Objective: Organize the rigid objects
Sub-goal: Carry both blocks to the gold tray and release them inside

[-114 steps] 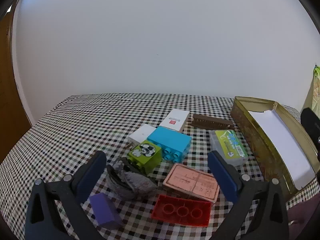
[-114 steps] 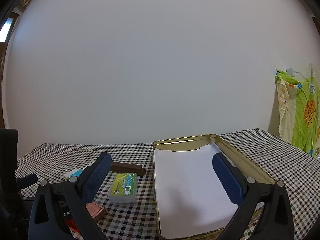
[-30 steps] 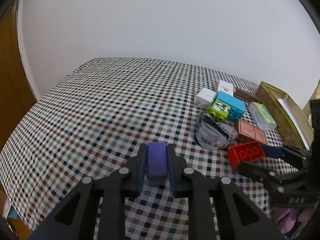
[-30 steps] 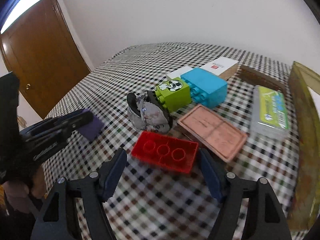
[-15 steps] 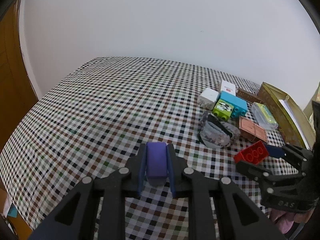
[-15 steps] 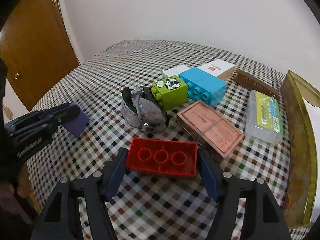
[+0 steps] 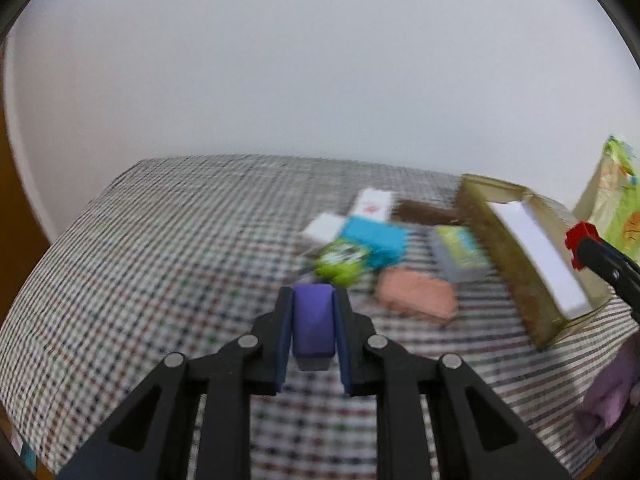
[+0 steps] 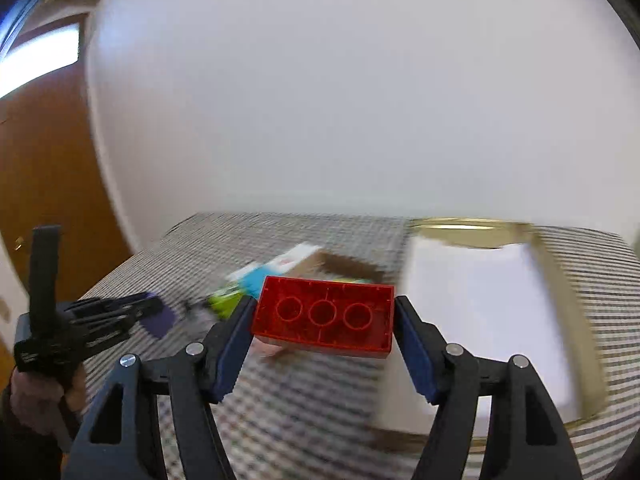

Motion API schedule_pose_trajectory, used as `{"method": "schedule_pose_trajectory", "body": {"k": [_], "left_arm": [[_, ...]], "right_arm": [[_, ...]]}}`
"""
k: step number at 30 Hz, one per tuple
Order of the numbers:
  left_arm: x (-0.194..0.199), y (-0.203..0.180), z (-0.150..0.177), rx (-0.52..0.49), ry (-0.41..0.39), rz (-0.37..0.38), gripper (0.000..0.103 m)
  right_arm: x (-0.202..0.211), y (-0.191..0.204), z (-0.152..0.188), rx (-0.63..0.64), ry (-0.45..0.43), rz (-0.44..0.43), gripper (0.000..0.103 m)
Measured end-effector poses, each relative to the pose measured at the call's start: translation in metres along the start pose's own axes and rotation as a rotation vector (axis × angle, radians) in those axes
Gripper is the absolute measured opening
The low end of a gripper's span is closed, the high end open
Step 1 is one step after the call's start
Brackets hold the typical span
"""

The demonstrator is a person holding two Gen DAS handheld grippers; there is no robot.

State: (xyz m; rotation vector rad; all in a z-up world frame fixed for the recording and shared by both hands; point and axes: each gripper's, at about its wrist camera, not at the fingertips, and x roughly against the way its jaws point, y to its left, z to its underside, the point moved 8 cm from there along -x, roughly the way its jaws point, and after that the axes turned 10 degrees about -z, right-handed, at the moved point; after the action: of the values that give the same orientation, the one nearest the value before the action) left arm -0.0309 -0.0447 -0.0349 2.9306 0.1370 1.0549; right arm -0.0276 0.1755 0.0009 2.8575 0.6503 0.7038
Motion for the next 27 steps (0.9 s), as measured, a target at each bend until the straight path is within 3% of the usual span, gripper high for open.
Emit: {"method": "schedule_pose_trajectory", "body": {"k": [7, 10, 14, 17, 20, 27], "left_arm": [[0.010, -0.085, -0.023, -0.095, -0.070, 0.124, 0.018], [0.011, -0.126, -0.031, -0.120, -0.096, 0.201, 0.018], [0.007, -0.181, -0.037, -0.159, -0.090, 0.308, 0.018], [0.003, -0.215, -0.036, -0.197, -0.083, 0.349, 0.018], [-0.006, -0.235, -0.032, -0.220, -0.068, 0.368, 0.018], [-0.028, -0.263, -0.016, -0.267, -0.027, 0.369, 0.018]], "right_arm": [[0.036, -0.085, -0.001, -0.045, -0.068, 0.225, 0.070], [0.037, -0.115, 0.004, -0.058, -0.058, 0.308, 0.070], [0.032, -0.138, 0.016, -0.134, -0.058, 0.322, 0.070], [0.027, -0.140, 0.016, -0.136, -0.049, 0.330, 0.070], [0.023, -0.138, 0.017, -0.108, -0.027, 0.354, 0.070], [0.015, -0.154, 0.024, -0.175, -0.008, 0.292, 0.071]]}}
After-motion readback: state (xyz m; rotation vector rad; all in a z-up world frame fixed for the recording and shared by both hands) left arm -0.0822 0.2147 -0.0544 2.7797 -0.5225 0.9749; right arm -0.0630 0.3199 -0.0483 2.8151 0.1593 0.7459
